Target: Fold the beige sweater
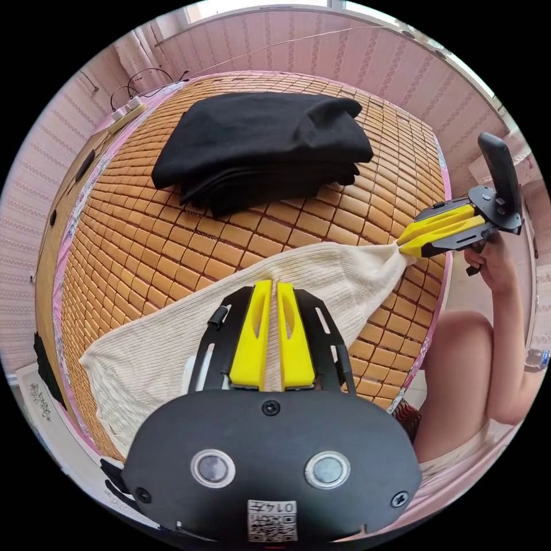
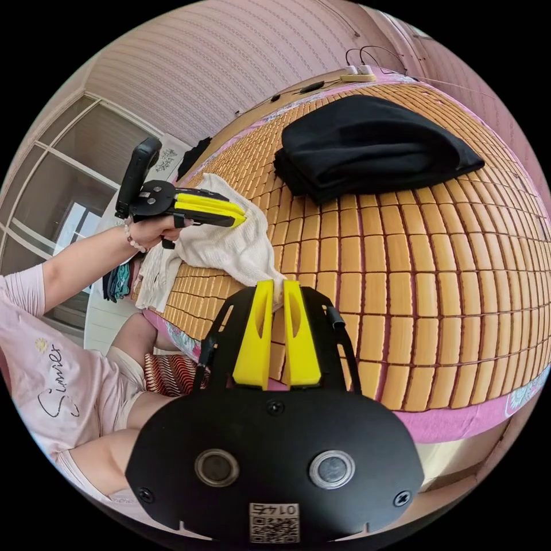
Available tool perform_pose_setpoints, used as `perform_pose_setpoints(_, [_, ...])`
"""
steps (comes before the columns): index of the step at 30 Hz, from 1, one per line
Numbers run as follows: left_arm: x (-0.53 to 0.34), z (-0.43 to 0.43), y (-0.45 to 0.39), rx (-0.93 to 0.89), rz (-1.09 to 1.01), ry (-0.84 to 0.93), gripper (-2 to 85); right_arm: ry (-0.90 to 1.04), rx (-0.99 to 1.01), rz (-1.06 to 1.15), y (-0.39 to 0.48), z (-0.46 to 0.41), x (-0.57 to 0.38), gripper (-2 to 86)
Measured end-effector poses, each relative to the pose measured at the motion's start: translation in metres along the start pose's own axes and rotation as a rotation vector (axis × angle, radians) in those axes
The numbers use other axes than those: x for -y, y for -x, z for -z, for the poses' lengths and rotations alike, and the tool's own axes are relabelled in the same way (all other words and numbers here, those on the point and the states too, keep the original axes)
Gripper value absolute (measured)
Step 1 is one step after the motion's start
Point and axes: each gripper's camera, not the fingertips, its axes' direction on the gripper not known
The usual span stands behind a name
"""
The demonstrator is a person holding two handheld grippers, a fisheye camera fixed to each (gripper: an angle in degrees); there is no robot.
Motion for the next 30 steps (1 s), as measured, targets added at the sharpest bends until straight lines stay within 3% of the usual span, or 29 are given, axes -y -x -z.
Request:
perform_pose_setpoints(4, [0.002,0.007,-0.002,0.067,-0.018,-0.024,-0.7,-0.038,-0.048,0.007,0.006,-0.001,-0.002,1.4])
perform_pose_setpoints(8, [-0.007,0.022,0.015,0.076,0.103,-0.14,-0.6,-0.228,-0.09,-0.064,0.005,0.014,-0.012,0.3])
perform_pose_setpoints(11, [-0.015,0.007,0.025,-0.039,0.139,-0.078,0.1,-0.301,-0.074,-0.087,0.006,0.012,-0.016,0.0])
perform_pose_setpoints(17, [-0.046,0.039,0.029,-0.021,0.131,-0.185,0.1,-0.163,-0.025,0.027,0.037,-0.034,0.009,-0.1])
perform_pose_setpoints(20, [-0.066,0.05,0.023,0.008,0.084,-0.204,-0.4,0.026,-0.179,0.044,0.056,-0.074,0.022,-0.1])
perform_pose_setpoints(24, [-0.088,0.023,0.022,-0.165,0.085,-0.094,-0.7,0.021,-0.198,-0.007,0.067,-0.088,0.022,-0.1])
perform_pose_setpoints(26, [-0.103,0.027,0.025,-0.163,0.132,-0.202,-0.7,0.024,-0.22,-0.027,0.075,-0.095,0.022,-0.1])
perform_pose_setpoints(28, [-0.107,0.033,0.032,-0.184,0.166,-0.165,-0.7,0.026,-0.291,-0.022,0.089,-0.103,0.022,-0.1])
perform_pose_setpoints(30, [-0.132,0.06,0.039,-0.204,0.208,-0.237,-0.7,-0.147,-0.422,0.038,0.124,-0.099,0.017,-0.1])
